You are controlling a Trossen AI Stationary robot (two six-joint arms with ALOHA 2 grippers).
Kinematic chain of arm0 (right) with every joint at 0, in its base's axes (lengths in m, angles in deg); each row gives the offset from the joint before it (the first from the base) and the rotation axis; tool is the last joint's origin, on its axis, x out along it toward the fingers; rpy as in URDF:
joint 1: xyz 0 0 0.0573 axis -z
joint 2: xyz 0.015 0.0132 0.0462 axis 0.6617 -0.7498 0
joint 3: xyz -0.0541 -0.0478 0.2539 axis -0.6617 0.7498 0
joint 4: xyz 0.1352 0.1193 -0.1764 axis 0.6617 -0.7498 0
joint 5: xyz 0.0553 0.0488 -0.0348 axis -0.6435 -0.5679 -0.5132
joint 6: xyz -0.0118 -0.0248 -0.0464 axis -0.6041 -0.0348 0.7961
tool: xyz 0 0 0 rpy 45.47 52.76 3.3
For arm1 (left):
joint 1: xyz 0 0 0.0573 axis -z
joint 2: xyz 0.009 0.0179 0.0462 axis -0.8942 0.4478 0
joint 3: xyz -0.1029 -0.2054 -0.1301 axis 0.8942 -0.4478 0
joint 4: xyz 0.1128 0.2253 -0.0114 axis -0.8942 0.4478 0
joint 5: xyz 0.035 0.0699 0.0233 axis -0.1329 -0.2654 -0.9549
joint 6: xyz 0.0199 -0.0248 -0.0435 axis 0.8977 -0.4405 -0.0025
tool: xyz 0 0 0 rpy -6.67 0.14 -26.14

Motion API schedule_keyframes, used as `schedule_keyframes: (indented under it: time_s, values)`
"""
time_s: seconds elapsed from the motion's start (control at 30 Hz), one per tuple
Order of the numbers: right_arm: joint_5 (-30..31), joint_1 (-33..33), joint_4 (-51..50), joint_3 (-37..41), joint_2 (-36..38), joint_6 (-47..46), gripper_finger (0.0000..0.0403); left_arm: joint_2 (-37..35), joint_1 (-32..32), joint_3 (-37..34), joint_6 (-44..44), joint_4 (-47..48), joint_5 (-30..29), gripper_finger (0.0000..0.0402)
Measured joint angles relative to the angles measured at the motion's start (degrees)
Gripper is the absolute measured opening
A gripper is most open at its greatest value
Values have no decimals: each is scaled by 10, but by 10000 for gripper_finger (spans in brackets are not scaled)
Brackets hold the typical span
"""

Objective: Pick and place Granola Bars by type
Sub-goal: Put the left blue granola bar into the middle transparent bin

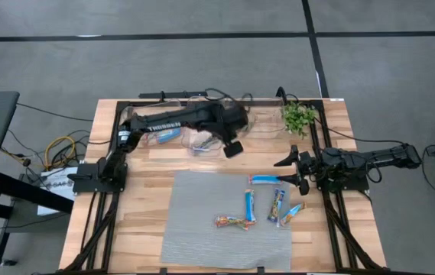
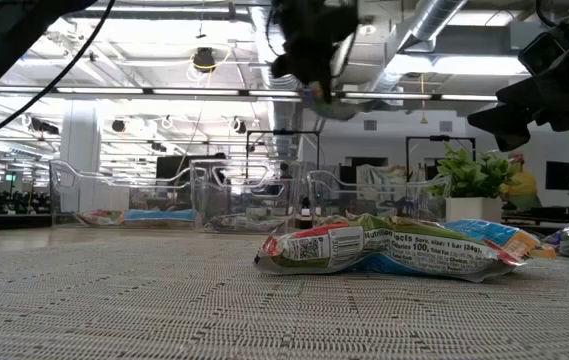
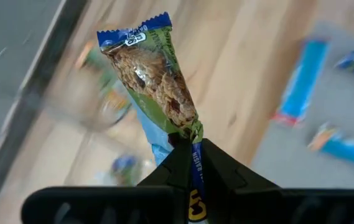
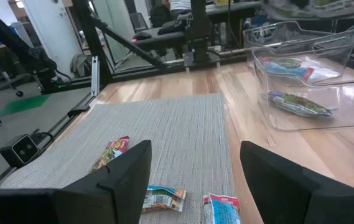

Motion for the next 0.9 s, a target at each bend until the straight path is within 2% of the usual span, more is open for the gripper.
schedule_keyframes:
  time_s: [0.37, 0.73, 0.9]
  values:
    - [0, 0, 0, 0, 0, 0, 240, 0, -76, 2, 10, 186, -14, 13]
    - [0, 0, 0, 0, 0, 0, 240, 4, -111, 2, 19, 219, -22, 13]
    - [0, 0, 0, 0, 0, 0, 240, 16, -113, -36, 27, 198, -21, 13]
